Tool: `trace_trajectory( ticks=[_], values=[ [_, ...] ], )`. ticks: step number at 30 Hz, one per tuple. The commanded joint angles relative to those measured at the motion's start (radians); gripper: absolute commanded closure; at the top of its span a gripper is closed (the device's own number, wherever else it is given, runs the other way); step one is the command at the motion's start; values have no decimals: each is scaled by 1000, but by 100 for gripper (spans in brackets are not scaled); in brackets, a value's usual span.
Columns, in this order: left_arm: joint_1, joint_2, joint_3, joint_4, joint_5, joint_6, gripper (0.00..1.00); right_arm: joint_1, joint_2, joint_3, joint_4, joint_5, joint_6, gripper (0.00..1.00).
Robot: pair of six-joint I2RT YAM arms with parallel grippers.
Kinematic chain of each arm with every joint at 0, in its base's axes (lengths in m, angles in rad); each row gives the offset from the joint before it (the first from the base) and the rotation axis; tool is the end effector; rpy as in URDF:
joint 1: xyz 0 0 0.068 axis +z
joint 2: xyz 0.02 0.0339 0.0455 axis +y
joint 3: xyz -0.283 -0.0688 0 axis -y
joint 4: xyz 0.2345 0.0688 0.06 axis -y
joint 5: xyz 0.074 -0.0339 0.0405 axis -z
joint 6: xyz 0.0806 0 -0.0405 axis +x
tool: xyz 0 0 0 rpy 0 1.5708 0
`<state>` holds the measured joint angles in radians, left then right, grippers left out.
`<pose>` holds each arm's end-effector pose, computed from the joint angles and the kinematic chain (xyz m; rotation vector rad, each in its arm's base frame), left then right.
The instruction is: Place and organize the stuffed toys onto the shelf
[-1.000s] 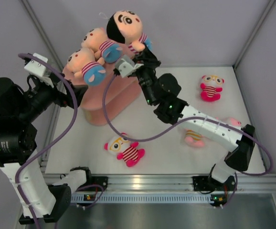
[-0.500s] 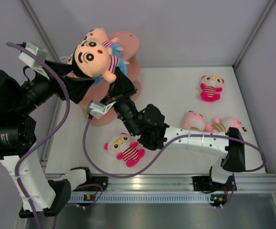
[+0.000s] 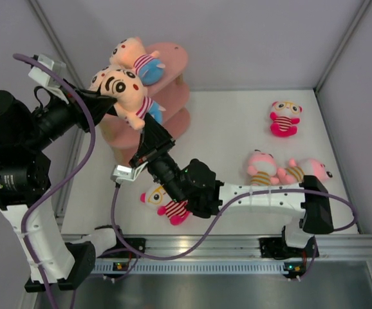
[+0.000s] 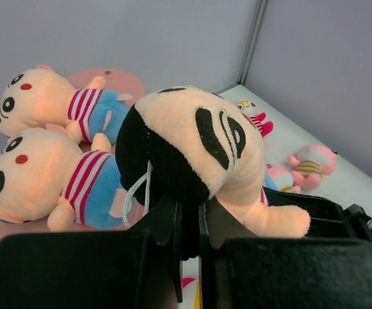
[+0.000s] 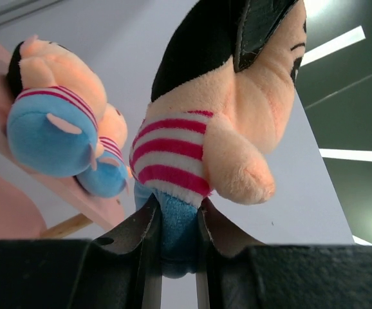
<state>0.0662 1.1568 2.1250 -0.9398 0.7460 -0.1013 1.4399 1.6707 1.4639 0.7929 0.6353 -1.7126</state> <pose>0.1261 -0.0465 0.6036 0.4658 1.5111 -0.6004 0.1004 0.3960 0.4825 -0.9631 0.5831 -0.5559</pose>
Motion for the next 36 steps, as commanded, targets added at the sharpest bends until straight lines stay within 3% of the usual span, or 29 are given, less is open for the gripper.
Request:
trace_trajectory(
  ticks=[1, 3, 4, 6, 7, 8, 10, 12, 15, 16, 19, 22, 25, 27, 30, 36],
  values=[
    [-2, 8, -32, 68, -16, 12, 100, 63, -83, 1, -66, -69, 59, 100],
    [-3, -12, -59, 76, -14, 31, 100, 70, -106, 7, -139, -69, 129, 92],
    [-3, -19, -72, 81, -19, 37, 100, 77, -118, 25, -180, -71, 171, 59],
    [-3, -28, -99, 82, -19, 55, 100, 82, -170, 47, -285, -74, 345, 31],
    [-2, -35, -105, 81, -19, 63, 100, 86, -195, 76, -414, -103, 425, 15],
    [-3, -40, -117, 81, -20, 67, 100, 85, -248, 94, -502, -130, 600, 11],
    [-3, -43, -122, 82, -10, 75, 100, 67, -305, 157, -725, -252, 788, 2],
    [-2, -42, -120, 81, 15, 72, 100, 25, -385, 196, -841, -438, 1083, 1],
    [-3, -43, -120, 81, 47, 66, 100, -177, -474, 214, -928, -747, 1486, 1],
    [-3, -43, -120, 81, 62, 68, 100, -303, -488, 205, -929, -790, 1610, 1],
    [-2, -52, -128, 81, 102, 71, 100, -445, -487, 243, -998, -897, 1705, 1],
    [-3, -63, -131, 81, 118, 74, 100, -568, -401, 300, -1049, -1069, 1947, 3],
    [-2, -72, -131, 82, 127, 72, 100, -613, -359, 306, -1052, -1164, 1987, 7],
    [-2, -74, -131, 81, 127, 66, 100, -613, -329, 297, -1032, -1216, 2002, 14],
    [-3, -77, -126, 81, 125, 61, 100, -605, -301, 277, -1017, -1203, 2018, 20],
    [-3, -69, -125, 82, 105, 51, 100, -549, -281, 250, -1005, -1183, 1995, 21]
  ],
)
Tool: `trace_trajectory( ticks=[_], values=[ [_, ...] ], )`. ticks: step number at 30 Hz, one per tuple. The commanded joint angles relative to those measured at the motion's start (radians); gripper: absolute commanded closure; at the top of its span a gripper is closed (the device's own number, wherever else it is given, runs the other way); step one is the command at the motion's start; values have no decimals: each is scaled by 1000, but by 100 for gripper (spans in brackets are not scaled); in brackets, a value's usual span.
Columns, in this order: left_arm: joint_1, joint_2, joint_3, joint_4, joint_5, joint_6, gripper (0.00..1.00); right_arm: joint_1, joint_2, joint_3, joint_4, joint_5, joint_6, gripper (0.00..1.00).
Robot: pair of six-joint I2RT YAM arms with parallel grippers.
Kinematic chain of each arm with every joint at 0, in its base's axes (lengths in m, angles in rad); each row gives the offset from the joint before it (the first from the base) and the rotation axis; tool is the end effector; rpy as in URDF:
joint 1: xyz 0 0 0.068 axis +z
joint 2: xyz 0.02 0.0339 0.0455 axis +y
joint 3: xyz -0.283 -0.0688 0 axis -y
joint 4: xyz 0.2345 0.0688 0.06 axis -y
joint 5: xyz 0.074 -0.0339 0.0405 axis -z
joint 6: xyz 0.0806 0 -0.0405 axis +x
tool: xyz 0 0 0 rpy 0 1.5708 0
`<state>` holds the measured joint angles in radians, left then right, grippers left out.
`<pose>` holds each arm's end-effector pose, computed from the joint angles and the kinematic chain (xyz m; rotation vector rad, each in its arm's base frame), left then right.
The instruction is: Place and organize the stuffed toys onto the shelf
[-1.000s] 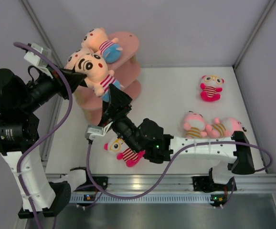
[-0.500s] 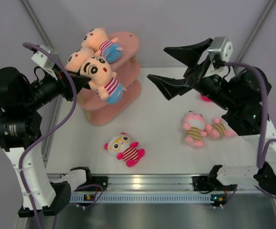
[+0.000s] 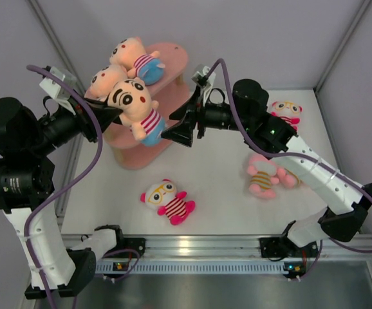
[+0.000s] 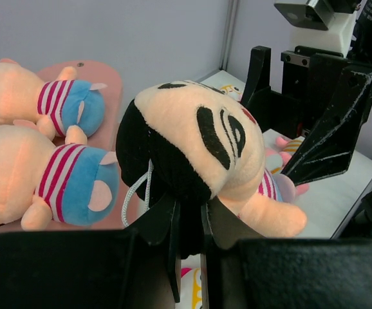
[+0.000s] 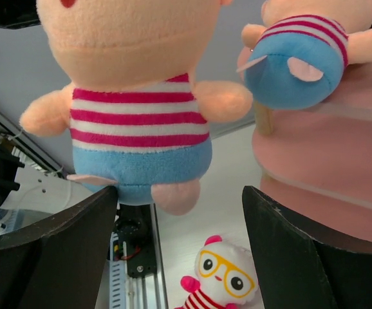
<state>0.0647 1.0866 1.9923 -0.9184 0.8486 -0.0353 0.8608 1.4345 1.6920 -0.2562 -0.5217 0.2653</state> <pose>0.1167 -0.0530 0.5839 0.5839 1.5075 -0.6455 0.1891 0.2817 0.5118 -0.9140 1.4613 1.2658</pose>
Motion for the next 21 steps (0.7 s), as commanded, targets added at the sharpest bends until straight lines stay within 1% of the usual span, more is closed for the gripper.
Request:
trace_trajectory(
  ticks=[1, 4, 8, 11, 15, 17, 19, 20, 21],
  values=[
    [0, -1, 10, 64, 3, -17, 100, 40, -45, 15, 49, -14, 17, 22],
    [-2, 3, 8, 67, -2, -26, 100, 44, -49, -21, 98, -20, 41, 24],
    [-2, 4, 7, 69, -29, -23, 100, 47, -63, -48, 133, -64, 45, 25],
    [0, 6, 5, 73, -16, -35, 100, 53, -71, -63, 156, -44, 60, 26],
    [-2, 6, 5, 79, -11, -49, 100, 75, -40, -48, 225, -9, 109, 34],
    [0, 6, 2, 79, -13, -49, 100, 76, -17, -37, 247, 11, 127, 34],
    [0, 7, 0, 79, -13, -51, 100, 78, -3, -15, 287, 23, 146, 38],
    [-2, 7, -1, 82, -16, -52, 100, 78, 0, -8, 294, 28, 152, 40],
    [0, 7, 0, 85, -16, -52, 100, 78, 4, 7, 305, 31, 164, 48]
  ],
)
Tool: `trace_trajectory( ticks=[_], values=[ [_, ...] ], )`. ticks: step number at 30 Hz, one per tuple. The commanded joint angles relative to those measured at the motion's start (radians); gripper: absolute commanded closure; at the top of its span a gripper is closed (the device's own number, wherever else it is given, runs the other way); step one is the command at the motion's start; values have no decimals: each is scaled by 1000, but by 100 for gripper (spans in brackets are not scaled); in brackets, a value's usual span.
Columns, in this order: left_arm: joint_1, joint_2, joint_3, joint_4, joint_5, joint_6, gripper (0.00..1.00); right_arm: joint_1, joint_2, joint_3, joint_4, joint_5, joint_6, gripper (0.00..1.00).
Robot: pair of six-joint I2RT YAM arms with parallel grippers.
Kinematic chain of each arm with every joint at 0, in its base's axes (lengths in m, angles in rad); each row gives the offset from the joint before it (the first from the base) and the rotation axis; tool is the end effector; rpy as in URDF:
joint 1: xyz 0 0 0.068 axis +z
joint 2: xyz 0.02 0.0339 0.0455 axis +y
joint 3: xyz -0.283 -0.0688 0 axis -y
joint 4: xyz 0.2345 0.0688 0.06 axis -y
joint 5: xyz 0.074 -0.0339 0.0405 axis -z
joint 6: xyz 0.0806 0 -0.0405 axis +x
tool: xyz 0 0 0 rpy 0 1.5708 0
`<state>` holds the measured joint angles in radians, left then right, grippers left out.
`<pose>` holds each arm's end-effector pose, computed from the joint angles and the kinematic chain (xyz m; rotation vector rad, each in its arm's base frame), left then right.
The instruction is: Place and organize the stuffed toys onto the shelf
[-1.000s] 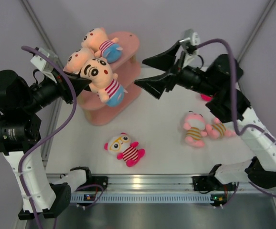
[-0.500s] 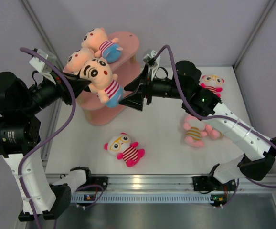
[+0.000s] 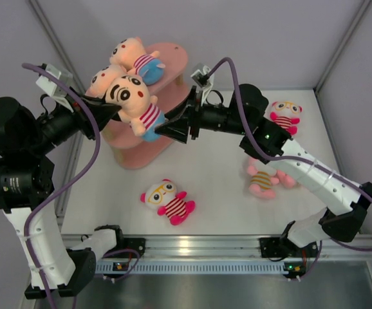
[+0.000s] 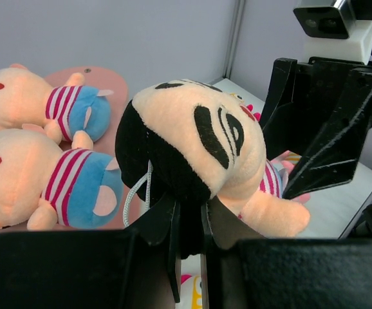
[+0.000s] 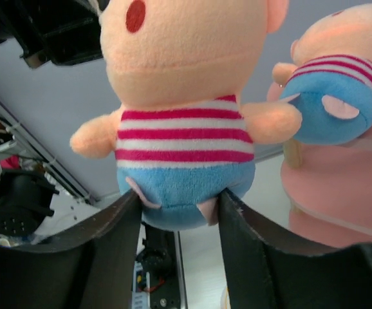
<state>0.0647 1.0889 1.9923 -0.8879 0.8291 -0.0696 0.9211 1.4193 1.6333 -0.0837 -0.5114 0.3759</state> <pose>0.1189 -0.0518 0.5876 0.5523 1.4985 -0.6452 0.1723 0.2920 0.5204 -0.8663 1.3752 1.3967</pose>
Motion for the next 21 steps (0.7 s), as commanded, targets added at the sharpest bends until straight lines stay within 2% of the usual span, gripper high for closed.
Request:
trace_trajectory(
  ticks=[1, 2, 3, 4, 5, 6, 7, 8, 9, 10, 12, 14, 15, 17, 21],
  values=[
    [0, 6, 0, 55, 4, -19, 100, 19, 30, 74, 133, 24, 57, 53],
    [0, 8, 0, 55, 5, -19, 100, 19, 35, 83, 131, 22, 60, 58],
    [0, 9, -1, 58, 7, -21, 100, 18, 41, 95, 130, 24, 63, 71],
    [-2, 9, -1, 56, 4, -22, 100, 19, 47, 99, 125, 24, 63, 79],
    [0, 12, -1, 56, -1, -21, 100, 19, 47, 108, 119, 39, 63, 93],
    [-2, 12, -3, 58, -14, -19, 100, 18, 47, 112, 111, 51, 57, 100],
    [-2, 12, -3, 58, -30, -19, 96, 15, 49, 121, 96, 69, 51, 100],
    [-2, 12, -4, 58, -72, -16, 85, 12, 50, 134, 53, 101, 41, 100],
    [-2, 12, -6, 56, -94, -12, 60, -1, 52, 169, 24, 122, 20, 100],
    [-2, 9, -6, 56, -122, -4, 50, -8, 62, 189, 0, 143, 9, 100],
    [0, 9, -4, 58, -212, -2, 31, -51, 76, 252, -63, 172, -8, 100],
    [-2, 11, 2, 58, -255, 1, 20, -109, 111, 327, -132, 188, -23, 100],
    [-2, 12, 0, 58, -286, 4, 11, -128, 139, 353, -151, 194, -31, 100],
    [-2, 17, -4, 56, -309, 7, 3, -180, 167, 414, -192, 211, -51, 100],
    [0, 16, -24, 58, -355, 14, 1, -260, 280, 554, -266, 241, -77, 100]
  ],
)
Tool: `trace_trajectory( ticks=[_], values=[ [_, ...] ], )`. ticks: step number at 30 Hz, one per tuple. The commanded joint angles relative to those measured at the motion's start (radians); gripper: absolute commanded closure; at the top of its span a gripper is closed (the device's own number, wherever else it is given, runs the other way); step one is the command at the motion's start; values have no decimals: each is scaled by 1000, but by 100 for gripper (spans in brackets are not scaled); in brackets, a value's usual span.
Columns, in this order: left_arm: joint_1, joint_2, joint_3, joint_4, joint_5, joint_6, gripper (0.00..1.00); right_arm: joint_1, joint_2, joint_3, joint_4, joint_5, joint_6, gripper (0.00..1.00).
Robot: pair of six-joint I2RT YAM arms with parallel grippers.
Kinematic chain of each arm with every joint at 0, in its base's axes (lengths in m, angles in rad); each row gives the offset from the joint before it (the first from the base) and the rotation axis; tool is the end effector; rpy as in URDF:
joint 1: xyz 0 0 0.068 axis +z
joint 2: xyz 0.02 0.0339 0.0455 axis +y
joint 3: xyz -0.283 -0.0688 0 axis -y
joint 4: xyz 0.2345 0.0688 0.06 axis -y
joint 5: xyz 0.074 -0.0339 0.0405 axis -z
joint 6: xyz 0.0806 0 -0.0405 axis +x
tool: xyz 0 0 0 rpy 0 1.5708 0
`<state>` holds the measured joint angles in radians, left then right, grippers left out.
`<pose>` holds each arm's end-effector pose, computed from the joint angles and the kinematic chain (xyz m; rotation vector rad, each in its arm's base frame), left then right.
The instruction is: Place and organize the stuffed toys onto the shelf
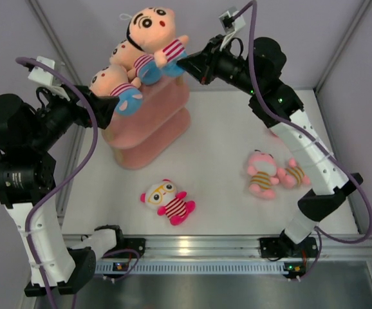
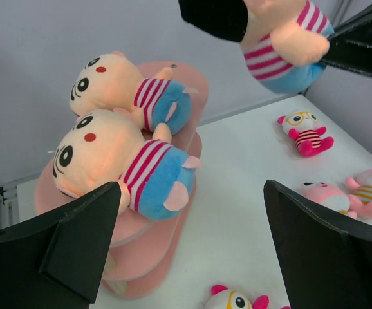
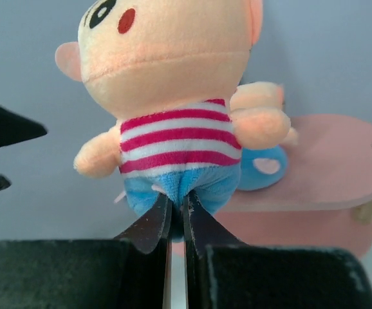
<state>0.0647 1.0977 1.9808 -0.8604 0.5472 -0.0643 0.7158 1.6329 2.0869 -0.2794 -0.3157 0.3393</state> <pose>0.1388 -0.0330 0.5879 0.3344 1.5307 -0.4223 0.2630 0.2619 0.5789 -0.5490 1.3917 1.0840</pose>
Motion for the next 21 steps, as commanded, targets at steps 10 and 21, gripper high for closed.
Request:
trace_trajectory(
  ticks=[10, 21],
  values=[
    [0, 4, -49, 31, -61, 17, 2, -214, 366, 421, -129, 81, -33, 100],
    [0, 5, -79, 31, -59, 15, 2, -214, 458, 423, -87, 36, 26, 100]
  ],
)
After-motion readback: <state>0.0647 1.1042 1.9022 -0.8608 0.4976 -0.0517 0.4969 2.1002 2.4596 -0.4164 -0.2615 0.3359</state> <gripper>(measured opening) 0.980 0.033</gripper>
